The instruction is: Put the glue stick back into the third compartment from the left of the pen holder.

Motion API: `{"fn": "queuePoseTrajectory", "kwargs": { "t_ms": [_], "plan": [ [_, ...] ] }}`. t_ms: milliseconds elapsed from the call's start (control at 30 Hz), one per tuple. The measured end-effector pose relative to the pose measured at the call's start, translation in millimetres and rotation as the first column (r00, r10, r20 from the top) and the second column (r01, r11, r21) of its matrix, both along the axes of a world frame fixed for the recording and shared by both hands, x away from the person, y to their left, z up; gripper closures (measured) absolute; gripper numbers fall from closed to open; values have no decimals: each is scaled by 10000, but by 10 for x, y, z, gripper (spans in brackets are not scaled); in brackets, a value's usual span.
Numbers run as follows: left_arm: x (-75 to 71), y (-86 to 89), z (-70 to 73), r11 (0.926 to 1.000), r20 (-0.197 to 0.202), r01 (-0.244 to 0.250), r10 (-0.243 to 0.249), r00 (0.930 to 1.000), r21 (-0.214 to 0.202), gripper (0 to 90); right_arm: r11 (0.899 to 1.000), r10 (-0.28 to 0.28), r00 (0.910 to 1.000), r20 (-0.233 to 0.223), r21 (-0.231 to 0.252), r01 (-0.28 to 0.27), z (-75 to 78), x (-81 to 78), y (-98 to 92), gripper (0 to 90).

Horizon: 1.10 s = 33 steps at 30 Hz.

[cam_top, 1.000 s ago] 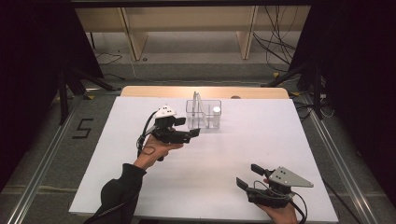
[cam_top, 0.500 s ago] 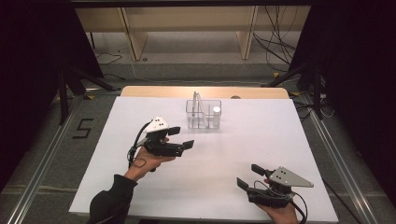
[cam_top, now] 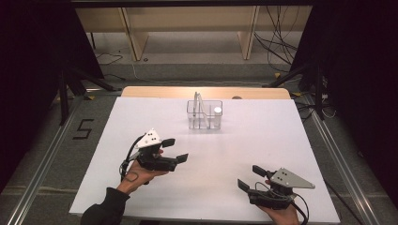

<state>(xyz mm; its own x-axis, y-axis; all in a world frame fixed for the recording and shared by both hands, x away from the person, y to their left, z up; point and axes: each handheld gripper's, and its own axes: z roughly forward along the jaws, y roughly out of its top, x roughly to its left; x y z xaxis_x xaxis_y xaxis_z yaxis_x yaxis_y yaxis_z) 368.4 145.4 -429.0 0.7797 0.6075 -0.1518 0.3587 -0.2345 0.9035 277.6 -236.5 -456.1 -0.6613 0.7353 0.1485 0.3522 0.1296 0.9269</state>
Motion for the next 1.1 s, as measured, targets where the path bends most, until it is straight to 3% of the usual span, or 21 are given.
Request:
{"fn": "queuePoseTrajectory", "kwargs": {
  "t_ms": [200,500,867,1100],
  "plan": [
    [-93,77,-84,9999,-134,-84,85,9999,91,188,9999,77,10000,32,-87,-77,-5,-4,11,245],
    [-168,202,-177,9996,4,-140,140,9999,-264,191,9999,99,10000,11,-79,-99,-10,-8,10,244],
    [-303,308,-292,9984,-279,-418,408,9988,-374,192,9999,132,9999,-19,-96,-132,-24,-12,23,243],
    [-388,358,-355,9994,-219,-335,336,9992,63,174,9999,119,9999,-32,-79,-119,-27,-14,21,243]
  ]
}}
